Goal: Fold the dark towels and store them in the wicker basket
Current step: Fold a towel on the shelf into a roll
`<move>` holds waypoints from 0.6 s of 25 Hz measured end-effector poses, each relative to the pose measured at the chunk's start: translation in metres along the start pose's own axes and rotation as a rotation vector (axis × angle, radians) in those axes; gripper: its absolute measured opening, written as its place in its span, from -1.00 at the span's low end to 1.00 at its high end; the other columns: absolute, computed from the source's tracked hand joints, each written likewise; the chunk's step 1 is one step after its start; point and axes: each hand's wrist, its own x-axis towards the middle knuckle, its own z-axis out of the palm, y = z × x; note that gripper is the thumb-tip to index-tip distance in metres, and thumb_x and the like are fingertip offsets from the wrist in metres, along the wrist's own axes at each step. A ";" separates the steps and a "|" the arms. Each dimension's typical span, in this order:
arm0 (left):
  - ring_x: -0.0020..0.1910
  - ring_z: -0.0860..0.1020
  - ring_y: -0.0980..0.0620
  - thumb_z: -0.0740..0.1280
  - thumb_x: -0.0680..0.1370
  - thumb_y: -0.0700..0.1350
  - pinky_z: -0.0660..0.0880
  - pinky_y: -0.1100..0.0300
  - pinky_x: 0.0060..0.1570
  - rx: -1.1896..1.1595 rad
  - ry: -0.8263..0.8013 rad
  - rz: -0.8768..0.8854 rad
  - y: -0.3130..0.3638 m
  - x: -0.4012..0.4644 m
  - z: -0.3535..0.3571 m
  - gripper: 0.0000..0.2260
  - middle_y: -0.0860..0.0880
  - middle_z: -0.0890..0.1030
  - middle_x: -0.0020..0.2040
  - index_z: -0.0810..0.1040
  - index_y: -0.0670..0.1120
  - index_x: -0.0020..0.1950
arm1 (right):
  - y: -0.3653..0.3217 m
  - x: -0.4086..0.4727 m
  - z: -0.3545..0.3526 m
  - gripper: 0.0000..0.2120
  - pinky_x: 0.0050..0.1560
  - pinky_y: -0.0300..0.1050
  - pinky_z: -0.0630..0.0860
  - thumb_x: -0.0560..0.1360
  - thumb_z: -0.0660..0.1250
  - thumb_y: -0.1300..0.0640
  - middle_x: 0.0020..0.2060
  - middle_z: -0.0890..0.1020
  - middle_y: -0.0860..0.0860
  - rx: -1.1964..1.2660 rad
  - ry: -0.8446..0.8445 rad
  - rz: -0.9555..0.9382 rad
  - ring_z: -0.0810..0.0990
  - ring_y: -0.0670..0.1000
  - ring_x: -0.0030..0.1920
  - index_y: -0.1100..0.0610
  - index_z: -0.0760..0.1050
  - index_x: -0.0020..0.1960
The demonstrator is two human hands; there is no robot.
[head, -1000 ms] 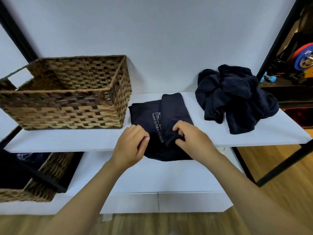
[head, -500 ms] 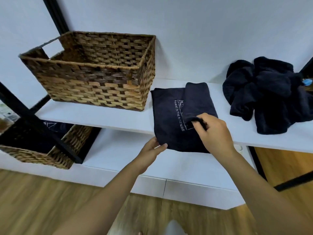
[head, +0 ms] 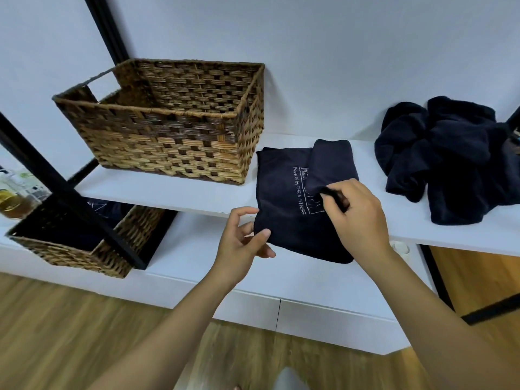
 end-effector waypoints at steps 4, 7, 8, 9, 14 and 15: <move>-0.11 0.70 -0.10 0.31 0.59 -0.42 0.64 0.08 -0.07 -0.038 -0.055 0.147 0.020 0.000 0.012 -0.62 -0.19 0.57 0.13 0.45 -0.05 0.29 | -0.020 0.003 0.006 -0.87 -0.23 -0.19 0.41 0.57 0.38 0.15 -0.25 0.49 -0.10 0.093 0.014 -0.059 0.48 -0.08 -0.22 0.12 0.52 -0.15; 0.06 0.68 -0.02 0.25 0.56 -0.52 0.59 0.14 0.14 0.024 -0.110 0.218 0.020 0.006 0.020 -0.59 -0.12 0.56 0.07 0.51 -0.11 0.27 | -0.033 0.000 0.009 -0.82 -0.25 -0.36 0.32 0.56 0.39 0.18 -0.32 0.48 -0.16 0.166 -0.025 -0.086 0.49 -0.14 -0.25 0.12 0.47 -0.19; 0.09 0.67 0.00 0.25 0.56 -0.51 0.56 0.17 0.18 0.079 -0.110 0.236 0.019 0.010 0.021 -0.61 -0.09 0.58 0.05 0.53 -0.10 0.25 | -0.034 -0.001 0.011 -0.81 -0.26 -0.37 0.32 0.56 0.40 0.19 -0.34 0.48 -0.17 0.186 -0.041 -0.088 0.49 -0.15 -0.27 0.11 0.46 -0.20; 0.09 0.67 0.03 0.27 0.57 -0.47 0.55 0.20 0.18 0.158 -0.100 0.267 0.016 0.014 0.022 -0.65 -0.06 0.60 0.04 0.56 -0.10 0.22 | -0.033 -0.001 0.014 -0.80 -0.27 -0.37 0.33 0.56 0.40 0.19 -0.36 0.48 -0.16 0.198 -0.060 -0.073 0.49 -0.14 -0.28 0.11 0.45 -0.21; -0.09 0.54 0.09 0.36 0.59 -0.25 0.47 0.26 -0.12 0.527 0.188 0.374 -0.032 0.011 -0.007 -0.82 0.09 0.55 -0.06 0.52 0.04 0.02 | -0.015 -0.007 0.019 -0.82 -0.24 -0.12 0.46 0.58 0.36 0.07 -0.35 0.56 -0.07 0.171 -0.207 0.120 0.52 -0.06 -0.29 0.09 0.48 -0.16; -0.11 0.53 0.08 0.37 0.59 -0.21 0.45 0.25 -0.13 0.513 0.258 0.301 -0.042 0.007 -0.015 -0.84 0.07 0.55 -0.08 0.49 0.06 0.01 | -0.013 -0.009 0.019 -0.83 -0.24 -0.13 0.45 0.59 0.36 0.07 -0.35 0.56 -0.08 0.176 -0.223 0.131 0.51 -0.07 -0.29 0.08 0.48 -0.16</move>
